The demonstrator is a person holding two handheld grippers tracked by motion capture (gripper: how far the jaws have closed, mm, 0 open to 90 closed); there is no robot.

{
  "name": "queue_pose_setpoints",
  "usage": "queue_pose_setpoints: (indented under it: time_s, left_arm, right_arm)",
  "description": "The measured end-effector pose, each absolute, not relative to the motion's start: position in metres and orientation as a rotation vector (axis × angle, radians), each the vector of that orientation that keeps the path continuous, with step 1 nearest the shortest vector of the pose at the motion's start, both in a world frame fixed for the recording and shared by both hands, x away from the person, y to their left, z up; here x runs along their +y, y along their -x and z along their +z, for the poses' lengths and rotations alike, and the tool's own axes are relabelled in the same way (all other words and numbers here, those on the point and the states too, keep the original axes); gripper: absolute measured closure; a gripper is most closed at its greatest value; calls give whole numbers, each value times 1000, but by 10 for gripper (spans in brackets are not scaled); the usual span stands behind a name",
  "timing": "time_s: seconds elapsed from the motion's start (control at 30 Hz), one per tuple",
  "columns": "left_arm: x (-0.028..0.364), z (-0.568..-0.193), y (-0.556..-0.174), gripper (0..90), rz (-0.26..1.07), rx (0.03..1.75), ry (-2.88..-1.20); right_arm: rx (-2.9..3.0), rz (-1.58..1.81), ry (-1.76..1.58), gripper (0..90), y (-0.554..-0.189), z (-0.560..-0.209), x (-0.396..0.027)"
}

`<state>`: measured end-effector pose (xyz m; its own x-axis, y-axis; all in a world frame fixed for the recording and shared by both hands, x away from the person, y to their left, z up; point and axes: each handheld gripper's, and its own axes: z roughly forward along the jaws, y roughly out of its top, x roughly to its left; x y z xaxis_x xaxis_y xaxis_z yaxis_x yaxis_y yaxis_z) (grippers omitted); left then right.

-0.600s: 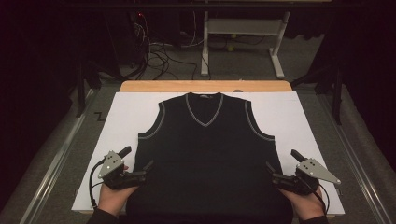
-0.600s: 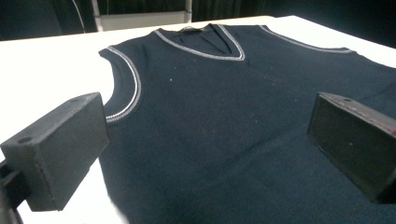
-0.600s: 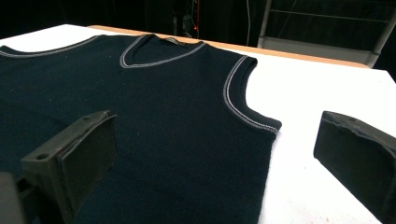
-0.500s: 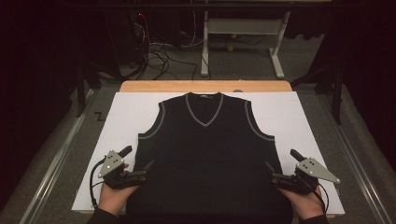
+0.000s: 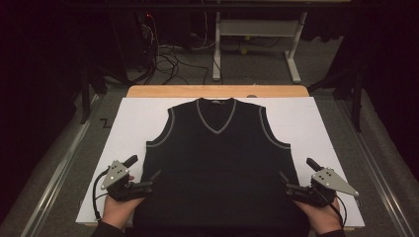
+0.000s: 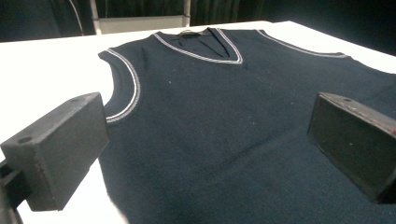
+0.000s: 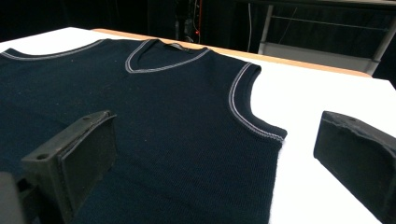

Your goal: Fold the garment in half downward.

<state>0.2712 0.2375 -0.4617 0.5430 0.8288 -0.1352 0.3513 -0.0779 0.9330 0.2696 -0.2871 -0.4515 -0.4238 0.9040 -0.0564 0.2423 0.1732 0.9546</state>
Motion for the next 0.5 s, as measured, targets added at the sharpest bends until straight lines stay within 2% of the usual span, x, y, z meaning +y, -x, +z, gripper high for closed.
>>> queue_pose_setpoints:
  time_s: [0.5]
  left_arm:
    - [237,-469,-286,0,489,1148,-1830]
  right_arm:
    - [1899,1168,-1132,22,-283,-451,-280]
